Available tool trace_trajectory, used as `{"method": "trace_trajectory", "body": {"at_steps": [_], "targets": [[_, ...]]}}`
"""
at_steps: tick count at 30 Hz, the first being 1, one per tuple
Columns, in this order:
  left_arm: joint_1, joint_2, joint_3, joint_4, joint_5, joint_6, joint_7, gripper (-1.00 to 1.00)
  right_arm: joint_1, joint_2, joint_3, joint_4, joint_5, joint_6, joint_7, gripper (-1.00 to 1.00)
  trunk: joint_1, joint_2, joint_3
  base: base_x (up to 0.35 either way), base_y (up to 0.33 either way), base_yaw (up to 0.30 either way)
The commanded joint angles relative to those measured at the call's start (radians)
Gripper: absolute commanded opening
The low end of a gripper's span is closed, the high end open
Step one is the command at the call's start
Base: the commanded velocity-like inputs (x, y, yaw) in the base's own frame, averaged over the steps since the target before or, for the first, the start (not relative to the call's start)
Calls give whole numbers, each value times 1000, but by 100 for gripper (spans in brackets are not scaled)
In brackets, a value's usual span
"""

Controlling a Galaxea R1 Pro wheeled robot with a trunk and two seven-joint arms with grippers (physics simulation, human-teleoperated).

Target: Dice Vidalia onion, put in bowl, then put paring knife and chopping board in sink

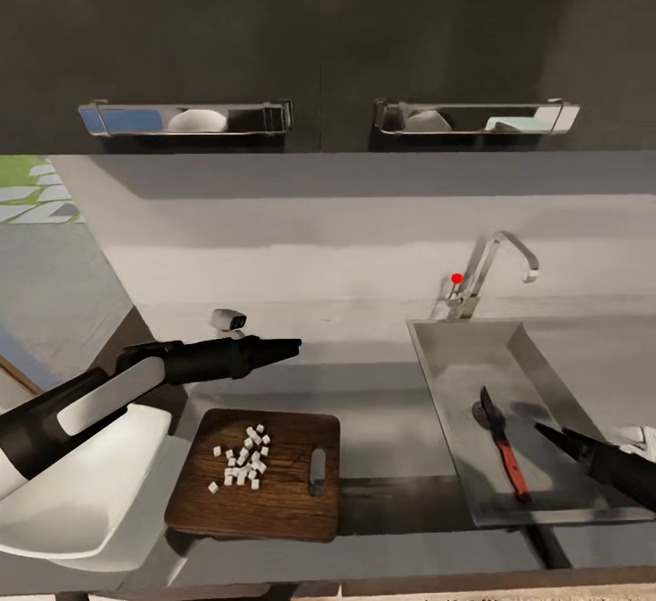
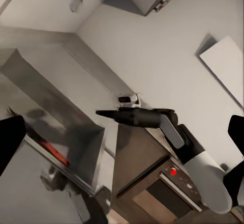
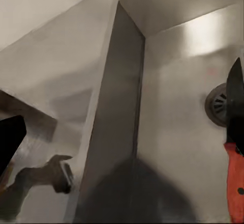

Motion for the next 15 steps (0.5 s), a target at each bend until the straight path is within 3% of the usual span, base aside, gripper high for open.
{"method": "trace_trajectory", "body": {"at_steps": [1, 4, 7, 10, 11, 15], "targets": [[-2, 1, -3, -1, 10, 8, 0, 100, -1, -9, -12, -5, -2, 57, 117, 100, 1, -2, 0, -184, 111, -201], [-2, 2, -3, -1, 10, 8, -1, 100, -1, -13, -13, -7, -1, 86, 201, 100, 1, -2, 2, -235, 157, -133], [-2, 4, -3, -1, 11, 9, -2, 100, -1, -14, 4, -8, 7, 89, 223, 100, 1, -2, 3, -268, 180, -30], [-2, 5, -3, -1, 11, 14, -2, 100, -1, -14, 64, -6, 20, 82, 229, 100, 1, -2, 3, -275, 185, -8], [-2, 6, -3, -1, 12, 15, -2, 100, -1, -14, 113, -8, 48, 46, 231, 100, 1, -2, 3, -277, 186, -1], [-2, 8, -3, -1, 12, 16, -3, 100, -1, -14, 176, -8, 106, -34, 228, 100, 1, -2, 3, -278, 186, 0]]}}
